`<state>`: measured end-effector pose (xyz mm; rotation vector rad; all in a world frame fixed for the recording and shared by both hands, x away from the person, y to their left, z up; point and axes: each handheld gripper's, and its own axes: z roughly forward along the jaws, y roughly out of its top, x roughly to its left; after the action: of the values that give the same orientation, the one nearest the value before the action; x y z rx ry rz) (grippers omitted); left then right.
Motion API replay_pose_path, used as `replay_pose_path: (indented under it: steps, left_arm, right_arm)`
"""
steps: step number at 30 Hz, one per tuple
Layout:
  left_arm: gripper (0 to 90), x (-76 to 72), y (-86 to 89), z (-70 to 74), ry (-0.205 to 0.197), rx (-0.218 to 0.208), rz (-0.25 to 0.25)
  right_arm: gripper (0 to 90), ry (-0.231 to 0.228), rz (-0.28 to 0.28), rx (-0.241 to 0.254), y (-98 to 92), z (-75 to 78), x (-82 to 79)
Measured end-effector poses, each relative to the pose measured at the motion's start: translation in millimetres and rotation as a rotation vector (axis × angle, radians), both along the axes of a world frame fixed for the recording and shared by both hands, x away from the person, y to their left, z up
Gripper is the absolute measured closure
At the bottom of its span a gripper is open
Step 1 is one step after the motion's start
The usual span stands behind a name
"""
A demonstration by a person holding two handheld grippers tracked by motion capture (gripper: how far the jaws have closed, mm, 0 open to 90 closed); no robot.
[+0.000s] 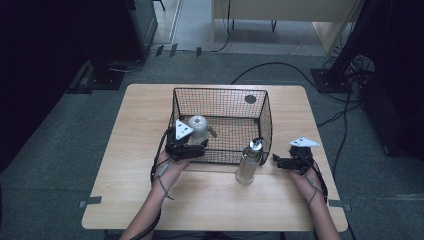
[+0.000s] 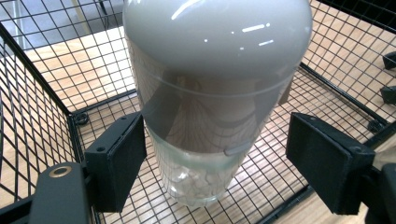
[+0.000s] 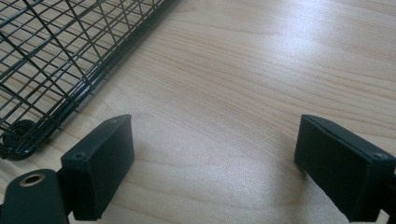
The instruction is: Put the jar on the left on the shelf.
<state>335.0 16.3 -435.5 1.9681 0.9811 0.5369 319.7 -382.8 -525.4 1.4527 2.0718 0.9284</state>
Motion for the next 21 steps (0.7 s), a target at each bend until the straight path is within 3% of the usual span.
replay_pose_path:
  steps: [7, 21]
  left_arm:
    - [20.4, -5.2, 1.6, 1.6, 0.019, 0.001, -0.019]
    - [20.4, -15.4, 16.4, 14.4, 0.017, -0.01, -0.048]
  right_arm:
    - [11.5, 0.0, 0.0, 0.0, 0.0, 0.0, 0.0]
    - [11.5, 0.0, 0.0, 0.0, 0.0, 0.0, 0.0]
